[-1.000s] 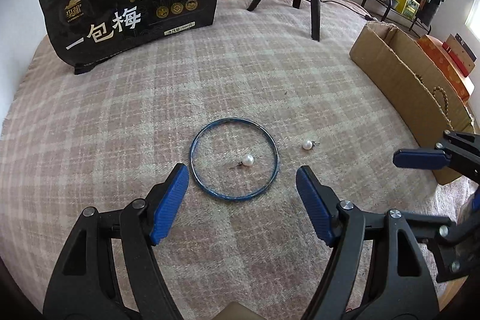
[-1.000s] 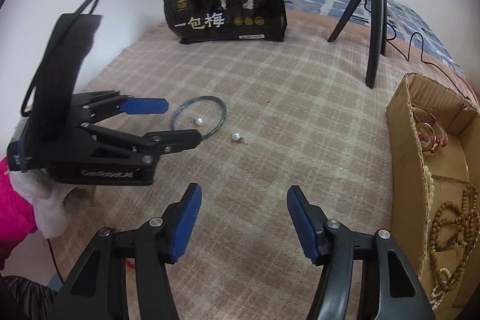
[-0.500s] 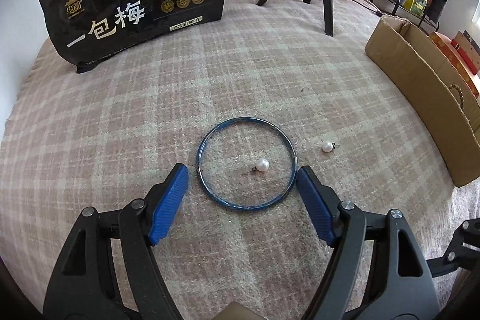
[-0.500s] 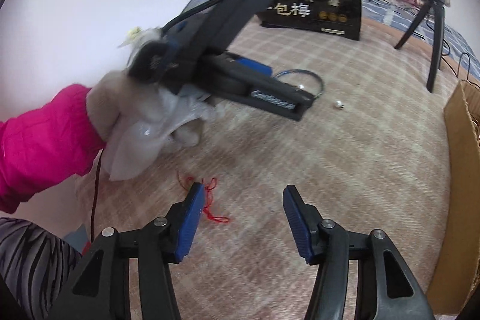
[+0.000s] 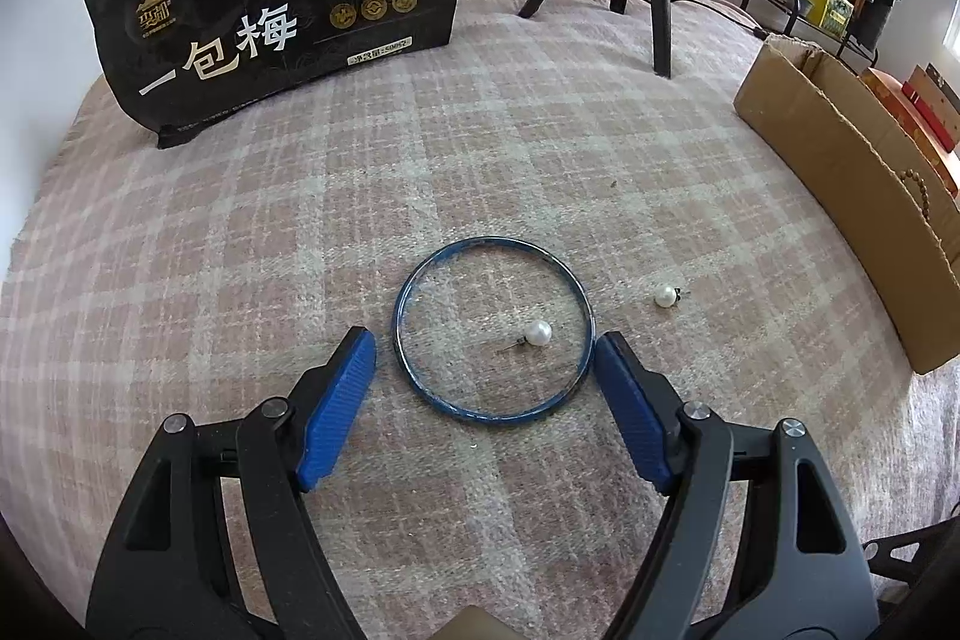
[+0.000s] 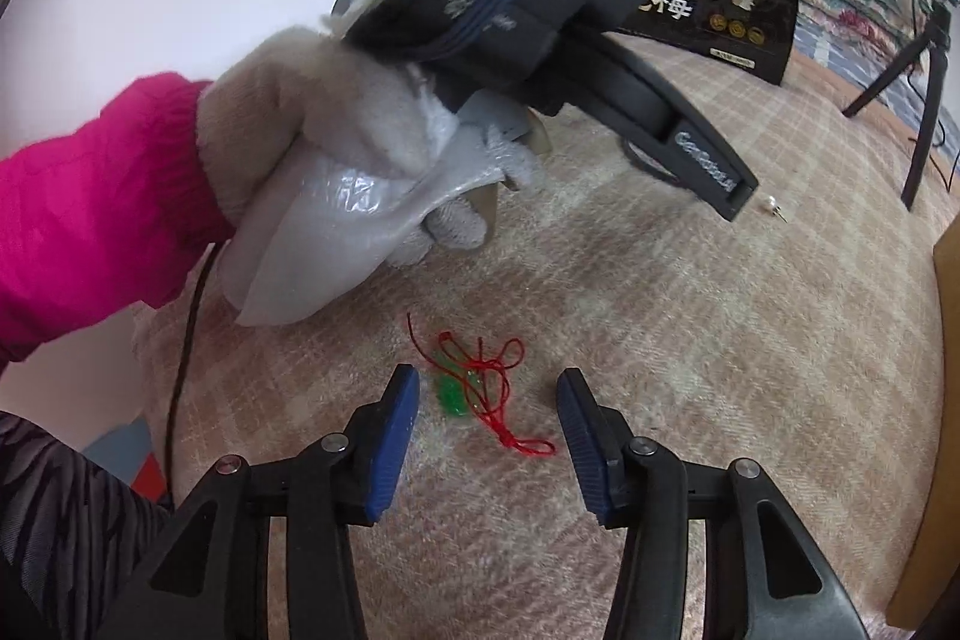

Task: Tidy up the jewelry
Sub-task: 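Grasp the red-string green charm with the right tool while the left tool grasps the blue bangle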

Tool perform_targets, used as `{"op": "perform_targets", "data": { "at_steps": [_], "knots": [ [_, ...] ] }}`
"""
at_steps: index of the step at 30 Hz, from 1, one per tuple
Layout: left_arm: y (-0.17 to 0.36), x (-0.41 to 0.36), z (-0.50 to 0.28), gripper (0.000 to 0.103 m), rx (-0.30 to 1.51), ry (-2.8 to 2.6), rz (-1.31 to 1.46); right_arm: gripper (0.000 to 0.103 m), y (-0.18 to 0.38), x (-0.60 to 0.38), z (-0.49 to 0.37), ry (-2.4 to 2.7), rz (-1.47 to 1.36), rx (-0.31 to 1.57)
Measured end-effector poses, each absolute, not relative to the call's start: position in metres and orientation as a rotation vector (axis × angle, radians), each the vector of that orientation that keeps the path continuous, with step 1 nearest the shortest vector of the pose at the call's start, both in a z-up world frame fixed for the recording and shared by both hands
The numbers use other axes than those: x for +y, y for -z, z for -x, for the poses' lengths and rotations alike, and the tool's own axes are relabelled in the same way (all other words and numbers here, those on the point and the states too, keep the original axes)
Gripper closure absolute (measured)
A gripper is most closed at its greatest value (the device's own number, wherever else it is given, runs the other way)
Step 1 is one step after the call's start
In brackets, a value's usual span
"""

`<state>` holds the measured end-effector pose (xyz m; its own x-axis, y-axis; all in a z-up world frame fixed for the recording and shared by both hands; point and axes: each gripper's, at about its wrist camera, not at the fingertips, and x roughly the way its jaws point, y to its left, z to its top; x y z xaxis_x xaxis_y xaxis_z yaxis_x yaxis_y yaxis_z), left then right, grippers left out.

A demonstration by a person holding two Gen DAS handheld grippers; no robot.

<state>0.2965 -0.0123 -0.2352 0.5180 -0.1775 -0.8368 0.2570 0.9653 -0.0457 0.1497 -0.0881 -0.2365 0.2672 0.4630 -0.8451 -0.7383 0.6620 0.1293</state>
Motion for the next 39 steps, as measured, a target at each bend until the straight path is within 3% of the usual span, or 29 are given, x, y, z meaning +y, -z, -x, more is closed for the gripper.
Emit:
{"op": "perform_targets", "data": {
  "at_steps": [2, 5, 7, 9, 18, 20, 39],
  "knots": [
    [0.235, -0.012, -0.296, 0.025, 0.992, 0.259, -0.083, 0.055, 0.238, -0.085, -0.149, -0.811, 0.341, 0.997],
    [0.236, -0.012, -0.296, 0.025, 0.991, 0.259, -0.086, 0.068, 0.24, -0.086, -0.15, -0.778, 0.352, 0.986],
    [0.236, -0.012, -0.297, 0.024, 0.992, 0.257, -0.087, 0.083, 0.24, -0.091, -0.155, -0.762, 0.33, 0.991],
    [0.237, -0.011, -0.297, 0.023, 0.992, 0.251, -0.086, 0.088, 0.24, -0.098, -0.163, -0.757, 0.296, 0.999],
    [0.239, -0.014, -0.299, 0.022, 0.973, 0.237, -0.094, 0.087, 0.239, -0.104, -0.171, -0.749, 0.268, 1.0],
    [0.238, -0.014, -0.298, 0.029, 0.965, 0.234, -0.1, 0.087, 0.237, -0.107, -0.163, -0.747, 0.261, 0.999],
    [0.21, -0.005, -0.283, 0.03, 0.898, 0.204, -0.068, 0.087, 0.212, -0.142, -0.161, -0.652, 0.154, 0.966]
  ]
}}
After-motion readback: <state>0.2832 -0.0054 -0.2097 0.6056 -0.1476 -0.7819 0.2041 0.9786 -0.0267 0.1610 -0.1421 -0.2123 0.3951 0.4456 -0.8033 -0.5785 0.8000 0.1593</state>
